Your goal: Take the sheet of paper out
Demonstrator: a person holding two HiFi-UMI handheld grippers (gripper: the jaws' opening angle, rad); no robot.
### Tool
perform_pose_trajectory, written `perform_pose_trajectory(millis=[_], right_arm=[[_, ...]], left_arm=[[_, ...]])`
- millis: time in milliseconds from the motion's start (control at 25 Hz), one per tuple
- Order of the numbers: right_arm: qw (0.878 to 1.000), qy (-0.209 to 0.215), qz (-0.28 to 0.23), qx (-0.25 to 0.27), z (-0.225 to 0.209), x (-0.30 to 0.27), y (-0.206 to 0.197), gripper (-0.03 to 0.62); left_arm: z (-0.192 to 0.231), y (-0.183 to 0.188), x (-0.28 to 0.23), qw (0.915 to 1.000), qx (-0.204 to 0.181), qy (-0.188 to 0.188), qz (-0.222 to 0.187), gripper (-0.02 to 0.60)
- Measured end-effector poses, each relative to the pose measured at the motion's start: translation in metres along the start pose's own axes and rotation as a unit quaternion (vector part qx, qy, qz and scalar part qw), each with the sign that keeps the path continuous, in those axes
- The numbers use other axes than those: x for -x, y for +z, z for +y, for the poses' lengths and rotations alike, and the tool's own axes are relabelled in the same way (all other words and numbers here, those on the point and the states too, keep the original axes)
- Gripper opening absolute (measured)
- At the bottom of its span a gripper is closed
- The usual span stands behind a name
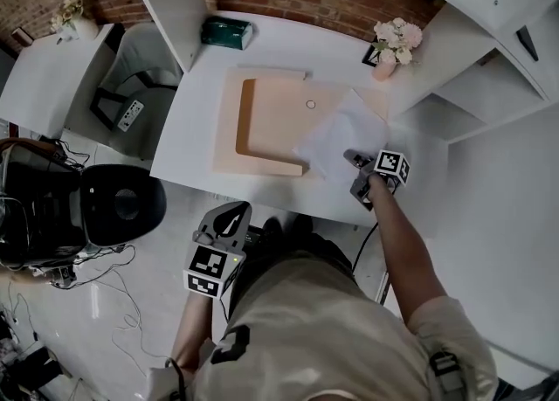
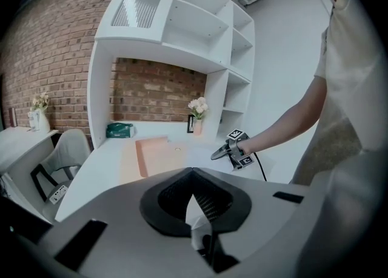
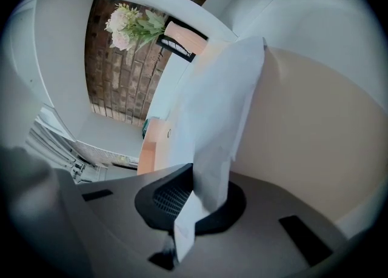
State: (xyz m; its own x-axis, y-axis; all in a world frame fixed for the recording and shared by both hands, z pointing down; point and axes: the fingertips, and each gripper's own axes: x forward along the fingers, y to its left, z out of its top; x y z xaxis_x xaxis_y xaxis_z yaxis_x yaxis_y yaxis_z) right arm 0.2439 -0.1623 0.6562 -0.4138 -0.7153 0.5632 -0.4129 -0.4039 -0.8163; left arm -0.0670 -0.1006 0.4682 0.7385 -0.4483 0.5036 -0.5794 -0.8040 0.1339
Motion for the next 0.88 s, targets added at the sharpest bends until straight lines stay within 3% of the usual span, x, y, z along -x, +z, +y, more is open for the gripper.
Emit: perform_pose_trajectory(millis=[640,880], right_arm=[[0.996,-0.056,0.015,0.064,-0.017,0.025,-0.015,0.027],[0.997,-0.032,0.0,0.066,-0.014,0.032,-0.019,0.028]], left_arm=[[0.013,0.006,0.014,0.9986,0.027,0.024,-0.039,0.015],[-0.002,0.0,0.009,0.998,0.049,0.019,-0.034,0.014]])
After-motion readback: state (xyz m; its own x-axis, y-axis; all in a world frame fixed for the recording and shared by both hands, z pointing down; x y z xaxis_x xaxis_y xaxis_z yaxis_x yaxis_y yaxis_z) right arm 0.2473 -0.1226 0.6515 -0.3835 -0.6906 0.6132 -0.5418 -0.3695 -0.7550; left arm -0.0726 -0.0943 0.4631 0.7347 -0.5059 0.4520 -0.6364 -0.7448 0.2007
